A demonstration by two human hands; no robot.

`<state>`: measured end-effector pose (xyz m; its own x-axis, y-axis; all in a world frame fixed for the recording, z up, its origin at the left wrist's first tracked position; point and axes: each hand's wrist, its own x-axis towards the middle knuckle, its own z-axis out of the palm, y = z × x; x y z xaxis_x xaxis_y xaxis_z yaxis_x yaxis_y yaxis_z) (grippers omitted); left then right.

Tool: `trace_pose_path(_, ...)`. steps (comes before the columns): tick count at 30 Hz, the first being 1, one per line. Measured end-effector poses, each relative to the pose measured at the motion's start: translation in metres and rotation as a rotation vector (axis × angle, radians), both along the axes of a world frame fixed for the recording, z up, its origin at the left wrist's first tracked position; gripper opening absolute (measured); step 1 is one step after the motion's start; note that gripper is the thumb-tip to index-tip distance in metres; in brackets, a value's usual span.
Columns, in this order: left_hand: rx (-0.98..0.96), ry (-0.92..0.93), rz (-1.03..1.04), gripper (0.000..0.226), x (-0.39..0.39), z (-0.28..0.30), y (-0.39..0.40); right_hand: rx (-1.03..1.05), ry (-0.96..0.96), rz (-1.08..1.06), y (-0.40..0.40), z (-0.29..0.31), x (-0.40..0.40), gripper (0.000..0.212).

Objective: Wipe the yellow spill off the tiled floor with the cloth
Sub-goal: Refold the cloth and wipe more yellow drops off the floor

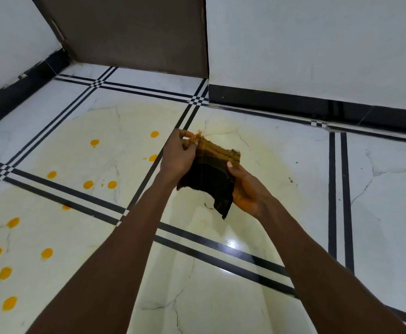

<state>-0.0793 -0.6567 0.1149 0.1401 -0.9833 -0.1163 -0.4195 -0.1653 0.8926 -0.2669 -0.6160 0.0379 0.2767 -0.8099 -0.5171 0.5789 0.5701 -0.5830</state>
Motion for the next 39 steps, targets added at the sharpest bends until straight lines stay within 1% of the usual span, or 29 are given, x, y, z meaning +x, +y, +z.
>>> trace_pose_path(1,-0.006,-0.030,0.004,0.033,0.000,-0.005,0.004,-0.019,0.041,-0.017,-0.003,0.004,0.000,0.039)
trace_pose_path(3,-0.096,-0.180,0.029,0.048,-0.001,-0.016,0.015,-0.040,0.110,-0.055,-0.008,0.011,0.002,0.037)
trace_pose_path(4,-0.157,-0.241,0.039,0.049,-0.002,-0.022,0.020,-0.043,0.138,-0.067,-0.010,0.015,0.005,0.035)
trace_pose_path(5,-0.195,-0.262,0.033,0.045,-0.005,-0.028,0.027,-0.045,0.157,-0.075,-0.010,0.019,0.007,0.032)
trace_pose_path(6,-0.197,-0.246,0.004,0.041,-0.009,-0.034,0.032,-0.052,0.174,-0.073,-0.011,0.021,0.009,0.029)
trace_pose_path(7,-0.160,-0.222,-0.052,0.038,-0.013,-0.038,0.038,-0.067,0.185,-0.066,-0.010,0.025,0.011,0.026)
trace_pose_path(9,-0.078,-0.208,-0.164,0.038,-0.020,-0.048,0.045,-0.110,0.208,-0.050,-0.008,0.026,0.014,0.023)
trace_pose_path(10,-0.067,-0.213,-0.186,0.039,-0.022,-0.052,0.048,-0.126,0.228,-0.046,-0.007,0.026,0.015,0.024)
trace_pose_path(13,-0.074,-0.218,-0.161,0.038,-0.021,-0.058,0.051,-0.148,0.282,-0.034,-0.001,0.022,0.019,0.034)
trace_pose_path(17,-0.104,-0.245,-0.159,0.022,-0.019,-0.059,0.053,-0.171,0.297,-0.006,0.004,0.020,0.020,0.028)
trace_pose_path(19,-0.089,-0.193,-0.151,0.019,-0.016,-0.055,0.052,-0.170,0.296,-0.013,0.005,0.019,0.018,0.032)
trace_pose_path(23,0.138,0.041,-0.167,0.030,-0.004,-0.045,0.046,-0.152,0.319,-0.034,0.003,0.012,0.014,0.036)
trace_pose_path(25,0.204,0.079,-0.195,0.029,0.002,-0.045,0.046,-0.139,0.329,-0.042,0.003,0.005,0.014,0.034)
trace_pose_path(27,0.182,0.065,-0.136,0.027,0.005,-0.045,0.046,-0.130,0.337,-0.057,0.004,-0.005,0.011,0.028)
trace_pose_path(29,0.109,0.032,-0.037,0.025,0.009,-0.042,0.043,-0.108,0.359,-0.076,0.007,-0.015,0.007,0.026)
trace_pose_path(31,0.024,-0.011,0.014,0.023,0.014,-0.032,0.038,-0.051,0.443,-0.061,0.010,-0.026,0.003,0.031)
trace_pose_path(32,-0.023,-0.054,0.015,0.022,0.015,-0.026,0.035,-0.024,0.517,-0.029,0.010,-0.032,0.000,0.030)
trace_pose_path(35,-0.172,-0.221,-0.029,0.017,0.017,-0.004,0.026,-0.045,0.846,0.140,0.011,-0.038,-0.003,0.010)
trace_pose_path(36,-0.205,-0.252,-0.051,0.014,0.016,0.005,0.024,-0.079,0.954,0.197,0.011,-0.034,-0.003,0.013)
trace_pose_path(38,-0.246,-0.281,-0.096,0.012,0.014,0.023,0.021,-0.190,1.141,0.280,0.011,-0.023,-0.005,0.042)
trace_pose_path(39,-0.261,-0.286,-0.125,0.012,0.013,0.032,0.020,-0.276,1.215,0.286,0.010,-0.014,-0.006,0.055)
